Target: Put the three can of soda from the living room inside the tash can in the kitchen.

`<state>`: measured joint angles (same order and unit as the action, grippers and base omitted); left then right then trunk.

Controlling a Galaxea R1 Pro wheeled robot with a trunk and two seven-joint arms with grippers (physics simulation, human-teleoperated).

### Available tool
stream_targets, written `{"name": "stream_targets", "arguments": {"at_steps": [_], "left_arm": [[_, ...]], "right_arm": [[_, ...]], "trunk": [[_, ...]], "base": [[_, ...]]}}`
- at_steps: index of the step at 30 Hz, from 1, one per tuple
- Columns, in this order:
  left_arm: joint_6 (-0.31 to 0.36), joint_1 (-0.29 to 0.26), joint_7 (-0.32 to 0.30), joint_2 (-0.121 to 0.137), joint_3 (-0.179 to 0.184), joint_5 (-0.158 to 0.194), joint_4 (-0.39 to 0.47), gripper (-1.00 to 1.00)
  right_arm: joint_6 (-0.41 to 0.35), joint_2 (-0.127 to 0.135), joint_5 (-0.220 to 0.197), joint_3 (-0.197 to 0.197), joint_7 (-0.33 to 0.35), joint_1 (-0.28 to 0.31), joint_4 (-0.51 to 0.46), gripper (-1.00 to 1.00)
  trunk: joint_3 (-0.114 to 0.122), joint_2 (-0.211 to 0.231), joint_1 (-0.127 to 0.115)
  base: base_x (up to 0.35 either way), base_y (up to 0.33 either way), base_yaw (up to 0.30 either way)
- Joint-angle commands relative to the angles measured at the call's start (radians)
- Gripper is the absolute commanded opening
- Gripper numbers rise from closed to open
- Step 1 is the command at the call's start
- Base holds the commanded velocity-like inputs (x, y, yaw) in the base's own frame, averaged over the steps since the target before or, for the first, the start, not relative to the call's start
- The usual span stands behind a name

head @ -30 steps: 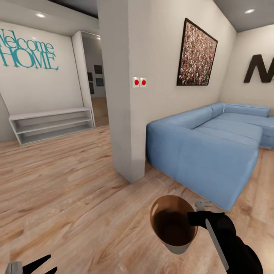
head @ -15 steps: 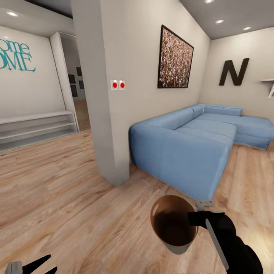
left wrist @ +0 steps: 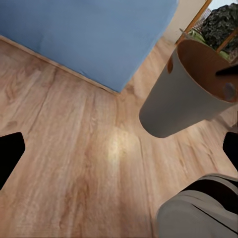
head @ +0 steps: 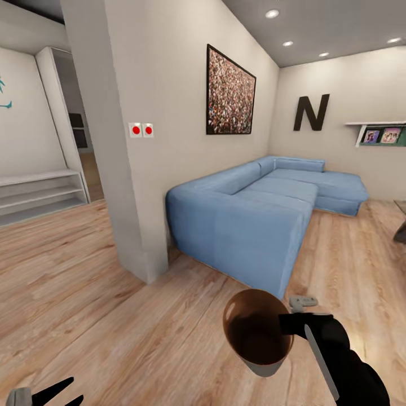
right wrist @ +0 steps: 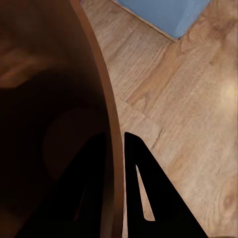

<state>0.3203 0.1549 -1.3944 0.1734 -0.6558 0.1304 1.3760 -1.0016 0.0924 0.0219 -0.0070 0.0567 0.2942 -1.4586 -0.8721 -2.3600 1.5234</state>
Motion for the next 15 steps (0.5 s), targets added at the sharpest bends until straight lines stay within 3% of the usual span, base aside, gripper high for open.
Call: {"name": "stream_targets", "arguments": {"at_steps": [1, 10, 15], "left_arm": [[0.0, 0.0, 0.0, 0.0, 0.0, 0.0, 0.0, 1.0], [0.0, 0.0, 0.0, 0.0, -0.001, 0.0, 0.0, 1.0], [0.0, 0.0, 0.0, 0.0, -0.001, 0.0, 0.0, 1.0]], "right_arm": [[0.0, 0.0, -0.014, 0.0, 0.005, 0.001, 0.0, -1.0], [0.0, 0.0, -0.014, 0.0, 0.005, 0.0, 0.0, -1.0], [0.0, 0.001, -0.013, 0.001, 0.005, 0.001, 0.0, -1.0]], "trunk": [[0.001, 0.0, 0.0], [0.012, 0.0, 0.0], [0.014, 0.0, 0.0]], "base": [[0.011, -0.053, -0.226], [0.003, -0.175, -0.223], [0.0, -0.04, -0.081]]}}
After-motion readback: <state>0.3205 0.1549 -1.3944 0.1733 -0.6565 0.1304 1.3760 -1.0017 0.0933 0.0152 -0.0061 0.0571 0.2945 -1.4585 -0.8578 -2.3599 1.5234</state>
